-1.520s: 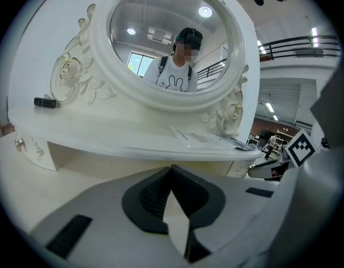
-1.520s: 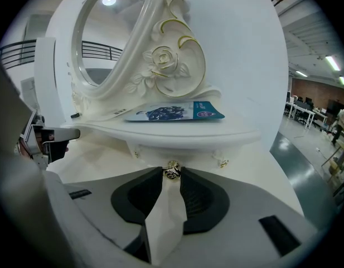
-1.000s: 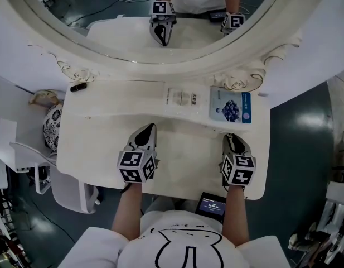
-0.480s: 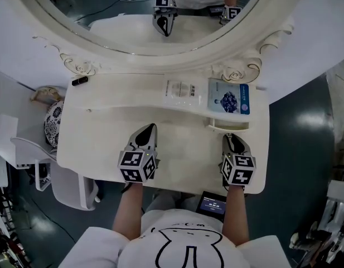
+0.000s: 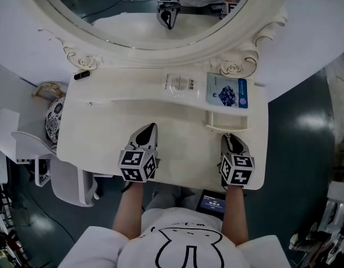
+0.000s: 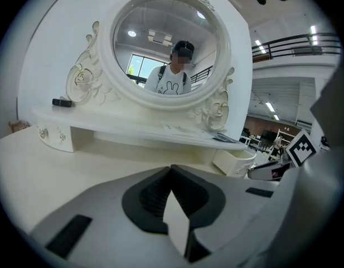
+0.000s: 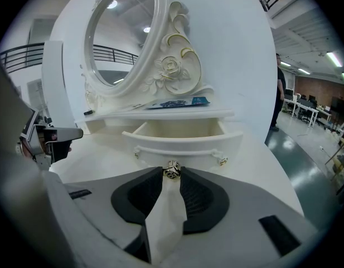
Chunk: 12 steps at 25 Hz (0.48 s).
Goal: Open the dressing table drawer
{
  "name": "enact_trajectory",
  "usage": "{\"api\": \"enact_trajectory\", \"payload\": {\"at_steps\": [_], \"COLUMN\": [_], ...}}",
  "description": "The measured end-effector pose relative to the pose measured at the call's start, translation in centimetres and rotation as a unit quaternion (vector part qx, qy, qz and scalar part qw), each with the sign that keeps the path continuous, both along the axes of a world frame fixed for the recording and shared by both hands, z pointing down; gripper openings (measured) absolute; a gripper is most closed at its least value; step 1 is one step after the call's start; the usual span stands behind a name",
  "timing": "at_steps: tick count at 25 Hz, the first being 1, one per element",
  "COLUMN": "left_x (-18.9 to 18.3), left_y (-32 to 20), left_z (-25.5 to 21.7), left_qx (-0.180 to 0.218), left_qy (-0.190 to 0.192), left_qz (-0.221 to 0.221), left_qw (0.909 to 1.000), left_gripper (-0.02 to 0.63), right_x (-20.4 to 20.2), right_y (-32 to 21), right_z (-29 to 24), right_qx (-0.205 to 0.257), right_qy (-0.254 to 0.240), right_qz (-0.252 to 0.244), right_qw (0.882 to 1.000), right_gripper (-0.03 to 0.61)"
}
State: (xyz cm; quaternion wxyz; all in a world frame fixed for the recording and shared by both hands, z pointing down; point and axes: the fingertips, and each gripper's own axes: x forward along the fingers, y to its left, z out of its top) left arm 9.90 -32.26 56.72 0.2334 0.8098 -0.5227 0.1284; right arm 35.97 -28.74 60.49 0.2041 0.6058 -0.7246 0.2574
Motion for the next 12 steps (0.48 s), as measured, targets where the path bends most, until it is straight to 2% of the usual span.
{"api": "enact_trajectory", "payload": {"at_steps": [12], "left_x": [0.1], "left_y": [1.4], "left_z": [-0.3], "left_qx": [0.003], "left_qy": [-0.002], "left_qz": [-0.003], "left_qw": [1.0000], "left_gripper": [0.008], "right_x": [-0.4], "right_y": [1.5], "right_z": [-0.1], "right_qx": [0.003], "right_qy": [-0.008], "right_qz": [-0.003], "right_qw": [1.000], "right_gripper": [0.114]}}
